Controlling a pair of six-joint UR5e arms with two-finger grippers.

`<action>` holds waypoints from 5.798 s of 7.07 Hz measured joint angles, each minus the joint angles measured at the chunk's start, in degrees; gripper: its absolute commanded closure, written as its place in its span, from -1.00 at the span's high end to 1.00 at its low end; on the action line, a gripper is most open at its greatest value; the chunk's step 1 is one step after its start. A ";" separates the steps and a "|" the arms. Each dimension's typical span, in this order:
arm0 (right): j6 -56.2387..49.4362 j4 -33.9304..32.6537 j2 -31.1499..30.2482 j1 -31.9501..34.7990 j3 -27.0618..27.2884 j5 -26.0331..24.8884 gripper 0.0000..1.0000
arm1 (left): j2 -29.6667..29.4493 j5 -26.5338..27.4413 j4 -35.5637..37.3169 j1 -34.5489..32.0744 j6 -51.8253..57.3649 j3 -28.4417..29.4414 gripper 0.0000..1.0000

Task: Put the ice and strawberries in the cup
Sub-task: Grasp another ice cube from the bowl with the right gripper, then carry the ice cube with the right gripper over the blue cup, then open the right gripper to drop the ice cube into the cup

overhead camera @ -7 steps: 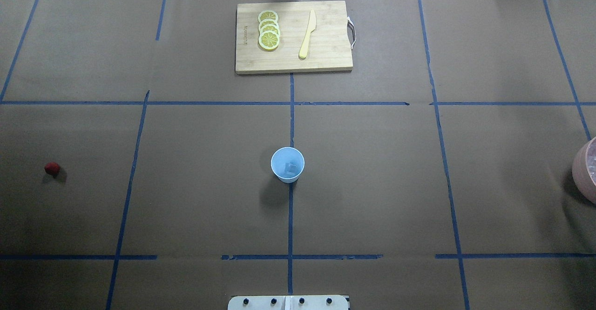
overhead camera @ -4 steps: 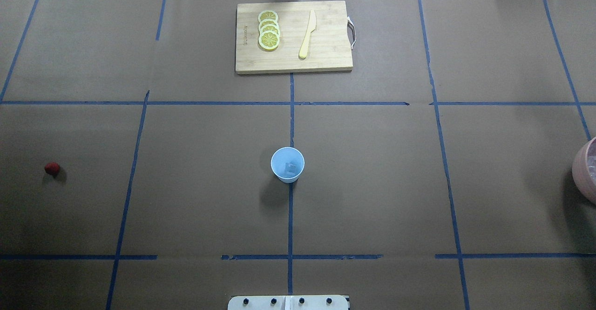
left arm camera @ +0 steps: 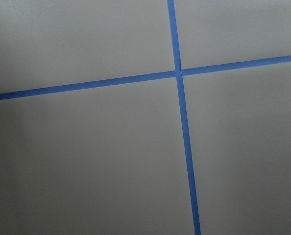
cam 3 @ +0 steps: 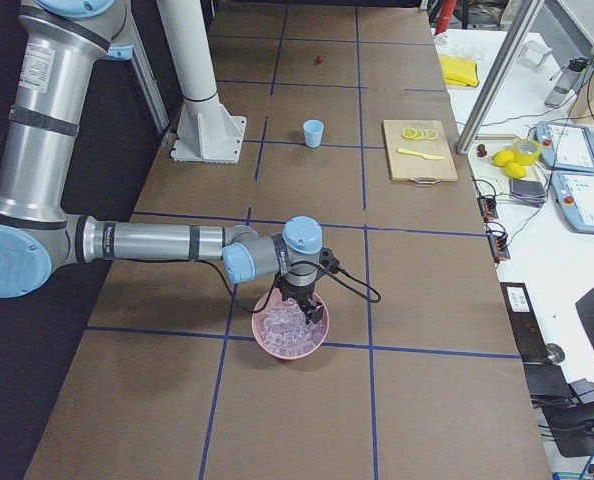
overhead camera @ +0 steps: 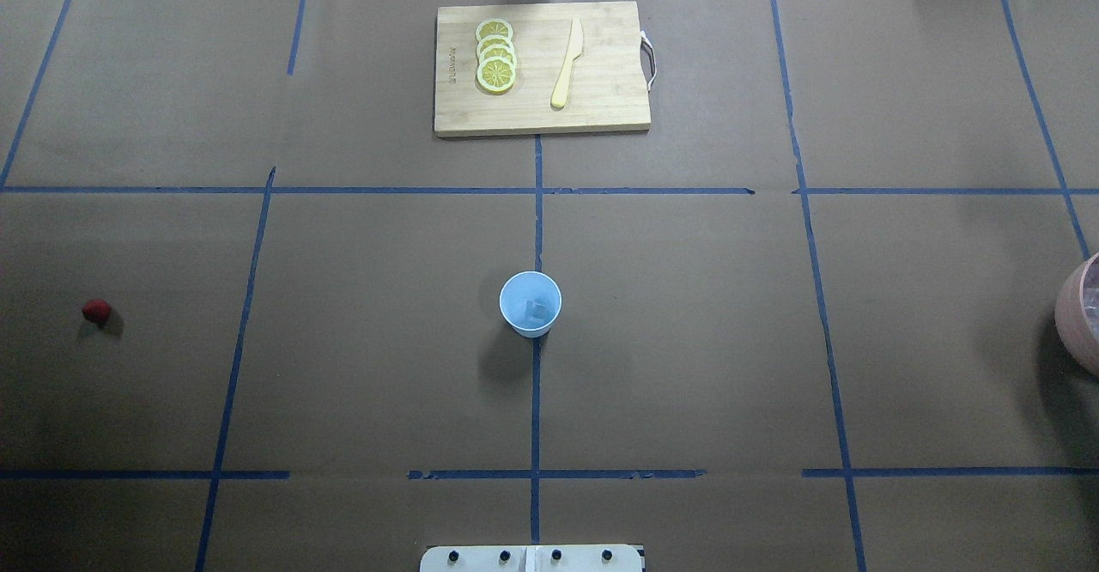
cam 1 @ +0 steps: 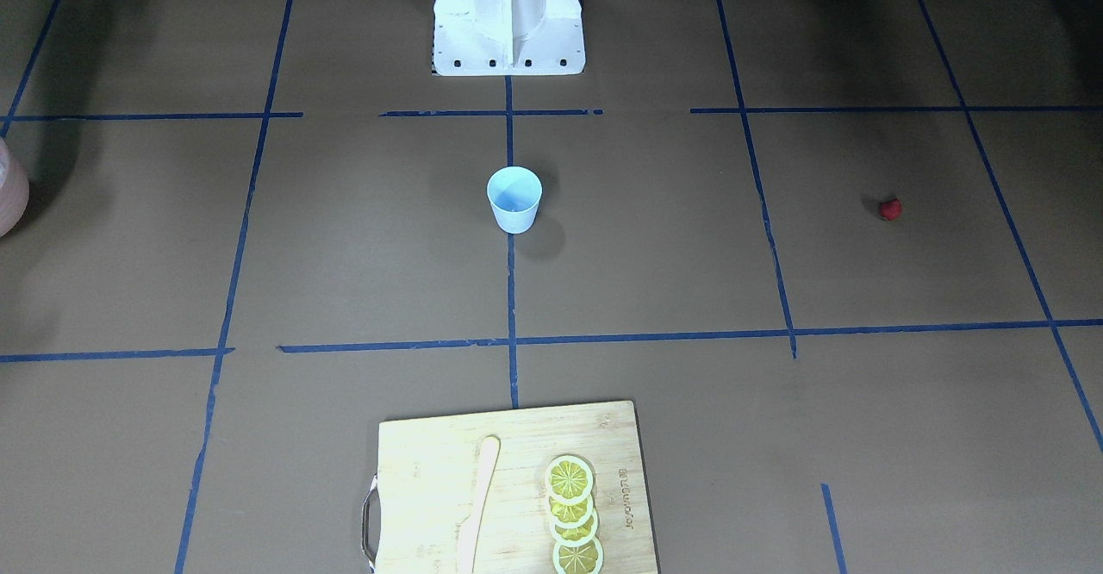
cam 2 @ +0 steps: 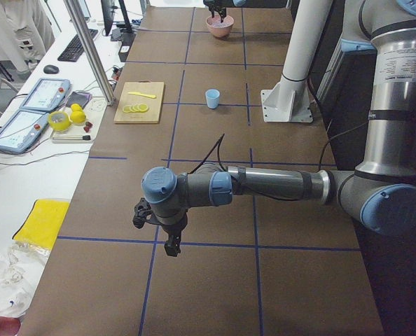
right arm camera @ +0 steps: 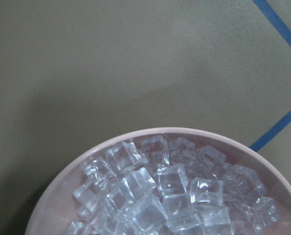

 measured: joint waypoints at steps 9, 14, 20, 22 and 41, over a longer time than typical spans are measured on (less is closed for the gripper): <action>-0.22 -0.14 -1.27 -2.95 -0.60 -2.73 -0.79 | 0.00 -0.02 0.00 0.03 0.09 0.05 1.00; -0.69 -0.20 -1.50 -2.74 -0.04 -2.52 -0.93 | -0.02 0.05 -0.08 0.03 0.09 -0.10 1.00; 13.96 -21.47 3.30 7.21 15.08 3.81 -0.97 | -0.05 0.00 -0.16 0.03 0.09 -0.28 1.00; 23.58 -22.37 8.72 6.88 17.93 4.46 -0.99 | -0.08 -0.04 -0.17 0.03 0.09 -0.30 1.00; 92.78 -27.72 64.53 -48.21 -7.03 -31.29 0.01 | -0.01 -0.01 -0.08 0.03 0.09 -0.07 1.00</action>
